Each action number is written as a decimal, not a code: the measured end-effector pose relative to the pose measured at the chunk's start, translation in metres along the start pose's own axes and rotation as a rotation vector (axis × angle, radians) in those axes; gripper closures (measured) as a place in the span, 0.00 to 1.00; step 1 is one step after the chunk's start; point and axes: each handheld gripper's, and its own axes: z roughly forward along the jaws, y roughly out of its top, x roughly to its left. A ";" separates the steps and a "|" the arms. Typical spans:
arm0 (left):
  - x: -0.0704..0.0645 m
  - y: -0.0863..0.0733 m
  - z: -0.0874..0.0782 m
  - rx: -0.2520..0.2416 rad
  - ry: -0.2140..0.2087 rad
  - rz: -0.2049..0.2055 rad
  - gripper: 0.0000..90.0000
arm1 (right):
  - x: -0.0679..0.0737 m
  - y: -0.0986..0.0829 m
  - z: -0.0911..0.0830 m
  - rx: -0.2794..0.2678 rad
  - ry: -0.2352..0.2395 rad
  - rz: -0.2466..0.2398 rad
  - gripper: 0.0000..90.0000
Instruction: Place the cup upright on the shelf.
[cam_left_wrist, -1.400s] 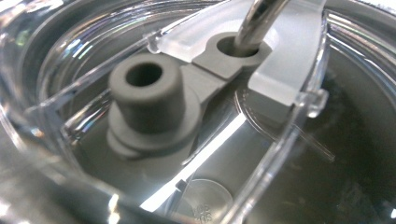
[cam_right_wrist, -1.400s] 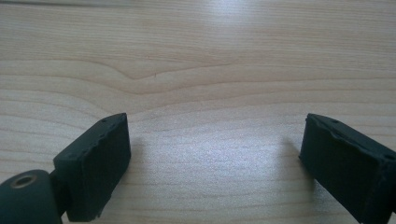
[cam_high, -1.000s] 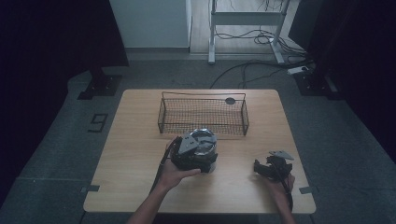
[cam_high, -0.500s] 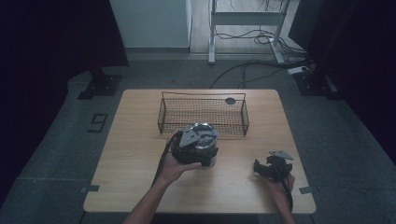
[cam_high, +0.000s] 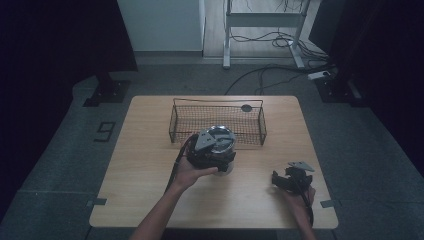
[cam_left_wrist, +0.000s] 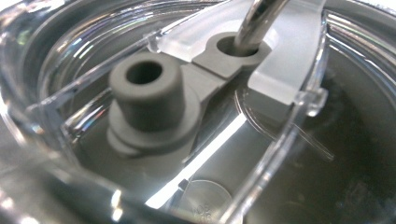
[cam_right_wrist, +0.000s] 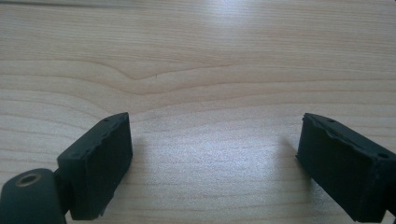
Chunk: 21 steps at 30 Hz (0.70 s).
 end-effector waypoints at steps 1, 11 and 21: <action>0.001 0.001 0.001 0.002 0.002 0.000 0.04 | 0.000 0.000 0.000 0.000 0.000 0.000 0.11; 0.005 0.015 0.002 -0.015 0.007 0.007 0.04 | 0.000 0.000 0.000 0.000 0.000 0.000 0.11; 0.016 0.026 0.005 -0.025 0.019 -0.009 0.04 | 0.000 0.000 0.000 0.000 0.000 0.000 0.11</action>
